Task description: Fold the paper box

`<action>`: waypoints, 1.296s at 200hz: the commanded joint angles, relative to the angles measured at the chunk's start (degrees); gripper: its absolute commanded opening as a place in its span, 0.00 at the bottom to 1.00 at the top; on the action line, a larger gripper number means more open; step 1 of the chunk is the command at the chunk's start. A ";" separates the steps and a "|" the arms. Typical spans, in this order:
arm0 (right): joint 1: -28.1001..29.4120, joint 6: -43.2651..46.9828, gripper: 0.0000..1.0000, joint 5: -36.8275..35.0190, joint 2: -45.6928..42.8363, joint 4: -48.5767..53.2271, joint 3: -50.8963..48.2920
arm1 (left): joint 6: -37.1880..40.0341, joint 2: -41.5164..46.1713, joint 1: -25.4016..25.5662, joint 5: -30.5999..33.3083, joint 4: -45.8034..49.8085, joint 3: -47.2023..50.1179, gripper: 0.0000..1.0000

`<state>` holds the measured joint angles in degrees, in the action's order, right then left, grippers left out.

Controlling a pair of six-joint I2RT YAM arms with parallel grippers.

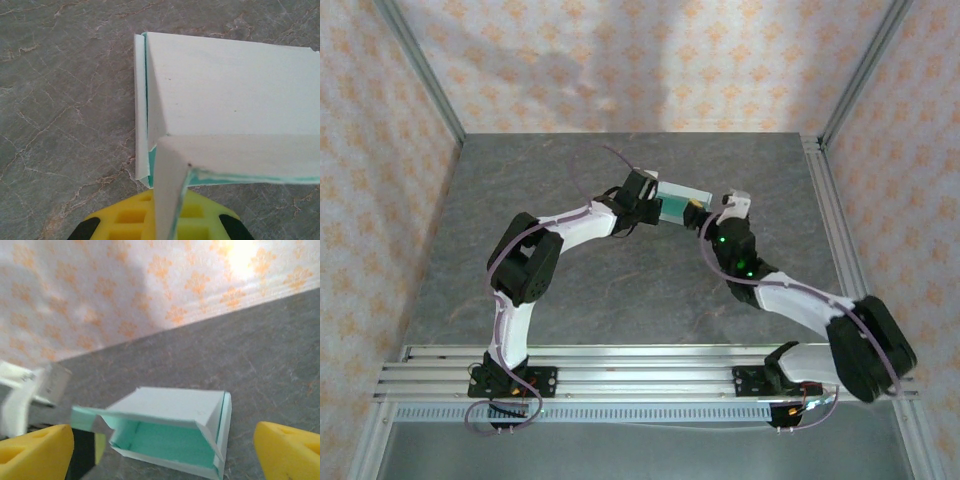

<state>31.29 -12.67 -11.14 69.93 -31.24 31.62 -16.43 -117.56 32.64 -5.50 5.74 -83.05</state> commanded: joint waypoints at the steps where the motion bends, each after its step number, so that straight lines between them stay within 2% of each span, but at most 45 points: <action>1: -1.08 -5.81 0.90 -1.98 -3.76 15.03 5.94 | 1.39 0.29 0.44 -0.14 0.82 -0.34 0.00; 15: -3.16 -10.31 0.89 -0.11 -2.64 23.20 10.80 | 1.75 0.30 0.44 -0.65 0.79 -0.36 0.00; 32: -6.45 -14.73 0.88 6.06 2.00 30.36 16.15 | 2.01 0.53 0.54 -1.07 0.42 0.00 0.01; 56: -8.34 -15.20 0.88 9.53 8.93 32.07 20.91 | 2.02 1.04 0.46 -1.89 0.87 0.06 0.04; 78: -10.41 -15.39 0.87 11.60 16.04 32.70 24.87 | 1.67 2.26 0.48 -2.89 0.27 1.24 0.12; 113: -11.83 -14.66 0.88 12.68 25.04 34.39 29.65 | 2.17 6.63 0.42 -2.54 -1.88 6.07 0.31; 138: -12.40 -14.80 0.88 14.01 28.11 33.20 30.40 | 2.81 11.40 0.49 -3.67 -3.29 10.93 0.37; 143: -12.55 -14.83 0.88 14.15 28.45 32.91 30.43 | 3.04 12.47 0.44 -4.09 -3.65 12.19 0.45; 150: -12.75 -14.84 0.88 14.65 29.01 32.72 30.41 | 3.37 14.12 0.43 -4.85 -4.54 14.07 0.46; 162: -13.24 -14.88 0.88 15.69 29.84 32.50 30.23 | 4.54 17.40 0.39 -7.47 -6.32 17.69 0.47; 168: -13.41 -14.67 0.88 16.06 30.16 32.16 29.89 | 5.22 19.03 0.45 -8.78 -7.11 19.12 0.60; 182: -13.61 -13.90 0.88 16.84 30.68 31.28 28.93 | 7.29 22.47 0.45 -12.48 -7.95 21.47 0.63; 187: -13.75 -13.29 0.88 17.42 30.91 30.90 28.63 | 7.97 23.32 0.42 -13.62 -7.89 21.87 0.72; 205: -13.74 -9.77 0.87 19.56 31.79 28.12 27.25 | 7.96 26.06 -0.20 -19.59 -10.19 22.98 0.80; 216: -13.88 -8.24 0.84 20.24 32.62 28.37 27.41 | 5.98 26.65 -0.96 -22.36 -12.59 23.11 0.84; 231: -13.93 -6.12 0.80 21.06 33.66 30.36 28.35 | 1.60 26.37 -2.13 -22.18 -14.18 21.49 0.84; 259: -13.99 -3.31 0.64 20.73 35.20 31.24 28.74 | -3.33 20.37 -4.69 -17.99 -6.88 12.47 0.83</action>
<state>17.56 -20.01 9.15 103.09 -1.52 59.94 -14.55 -93.10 30.37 -24.69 -3.51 -63.37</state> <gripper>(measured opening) 0.687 0.838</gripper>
